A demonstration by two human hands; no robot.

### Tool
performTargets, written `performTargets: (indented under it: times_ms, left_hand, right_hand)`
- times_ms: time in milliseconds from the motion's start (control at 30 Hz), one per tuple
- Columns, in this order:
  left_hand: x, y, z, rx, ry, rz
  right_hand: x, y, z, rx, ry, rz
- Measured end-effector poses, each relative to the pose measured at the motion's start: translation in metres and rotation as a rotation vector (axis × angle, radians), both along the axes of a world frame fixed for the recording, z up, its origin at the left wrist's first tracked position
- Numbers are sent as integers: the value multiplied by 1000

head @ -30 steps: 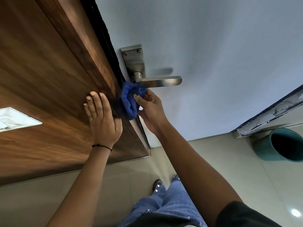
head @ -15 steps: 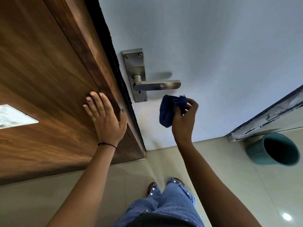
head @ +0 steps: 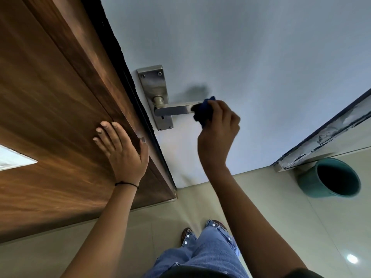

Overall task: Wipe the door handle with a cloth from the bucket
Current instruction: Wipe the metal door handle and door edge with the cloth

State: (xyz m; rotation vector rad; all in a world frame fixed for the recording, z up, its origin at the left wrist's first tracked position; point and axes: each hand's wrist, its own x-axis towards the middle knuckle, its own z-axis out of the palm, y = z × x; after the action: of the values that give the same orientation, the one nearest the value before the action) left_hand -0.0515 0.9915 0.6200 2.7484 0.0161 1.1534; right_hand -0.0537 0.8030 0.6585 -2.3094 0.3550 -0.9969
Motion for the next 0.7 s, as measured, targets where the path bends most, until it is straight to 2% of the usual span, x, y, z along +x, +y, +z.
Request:
performTargets:
  times_ms: [67, 233, 400, 467, 533, 600, 700]
  left_hand:
    - [1, -2, 0, 2, -3, 1]
    - [3, -1, -3, 6, -14, 0]
    - [4, 1, -5, 23, -24, -7]
    - [4, 2, -6, 19, -27, -5]
    - [5, 2, -6, 20, -37, -8]
    - [6, 2, -8, 18, -56, -14]
    - [7, 2, -8, 15, -57, -14]
  right_hand:
    - [2, -5, 4, -34, 8, 14]
    - [-1, 25, 19, -141, 68, 299]
    - [2, 0, 24, -121, 102, 250]
    - [5, -18, 18, 25, 136, 191]
    - [9, -31, 10, 306, 213, 177]
    - [6, -34, 6, 552, 278, 249]
    - [2, -25, 10, 802, 264, 338]
